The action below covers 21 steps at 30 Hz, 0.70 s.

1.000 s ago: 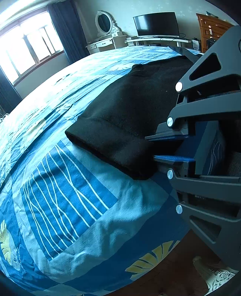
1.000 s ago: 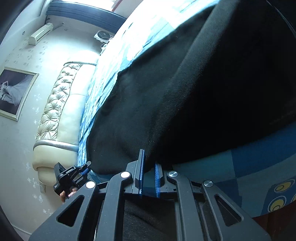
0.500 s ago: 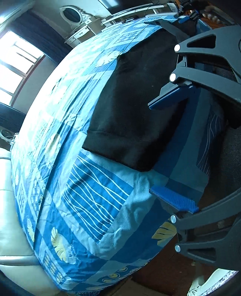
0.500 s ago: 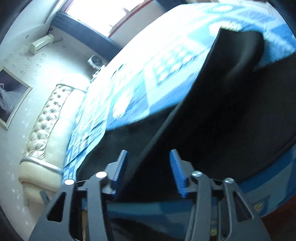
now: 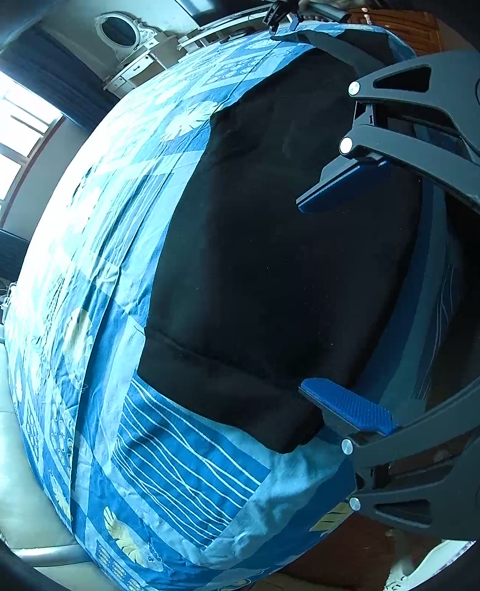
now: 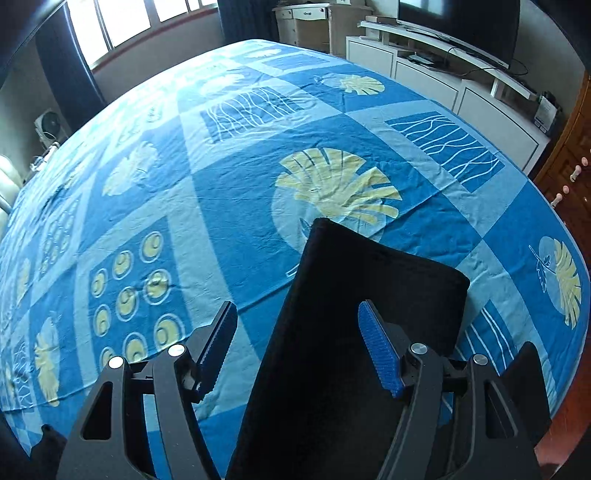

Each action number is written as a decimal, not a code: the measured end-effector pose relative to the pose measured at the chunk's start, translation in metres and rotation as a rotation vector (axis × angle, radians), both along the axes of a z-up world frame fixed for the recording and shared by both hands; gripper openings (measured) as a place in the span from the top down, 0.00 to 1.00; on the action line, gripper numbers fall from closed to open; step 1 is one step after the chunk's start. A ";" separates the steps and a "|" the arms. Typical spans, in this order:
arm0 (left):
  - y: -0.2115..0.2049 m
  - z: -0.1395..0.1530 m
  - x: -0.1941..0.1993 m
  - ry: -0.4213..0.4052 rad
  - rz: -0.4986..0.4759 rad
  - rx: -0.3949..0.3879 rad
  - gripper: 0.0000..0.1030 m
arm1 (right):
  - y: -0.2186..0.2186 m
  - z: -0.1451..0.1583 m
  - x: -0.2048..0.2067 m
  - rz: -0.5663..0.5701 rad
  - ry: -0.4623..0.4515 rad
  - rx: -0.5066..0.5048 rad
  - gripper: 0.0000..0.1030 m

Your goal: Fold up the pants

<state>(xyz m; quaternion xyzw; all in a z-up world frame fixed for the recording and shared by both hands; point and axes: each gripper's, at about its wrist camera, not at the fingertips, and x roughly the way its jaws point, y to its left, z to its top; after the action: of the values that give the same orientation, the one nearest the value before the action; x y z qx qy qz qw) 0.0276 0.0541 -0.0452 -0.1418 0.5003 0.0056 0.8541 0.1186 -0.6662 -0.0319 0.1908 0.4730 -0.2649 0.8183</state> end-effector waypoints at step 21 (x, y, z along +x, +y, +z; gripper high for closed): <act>-0.018 -0.008 0.000 0.008 0.014 0.082 0.11 | -0.067 -0.011 -0.293 -0.182 -0.486 0.311 0.93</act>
<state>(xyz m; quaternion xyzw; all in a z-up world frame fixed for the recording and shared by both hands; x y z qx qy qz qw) 0.0271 0.0358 -0.0534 -0.1102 0.5021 0.0325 0.8572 -0.1739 -0.7334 -0.0426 0.4132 0.2791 -0.2080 0.8415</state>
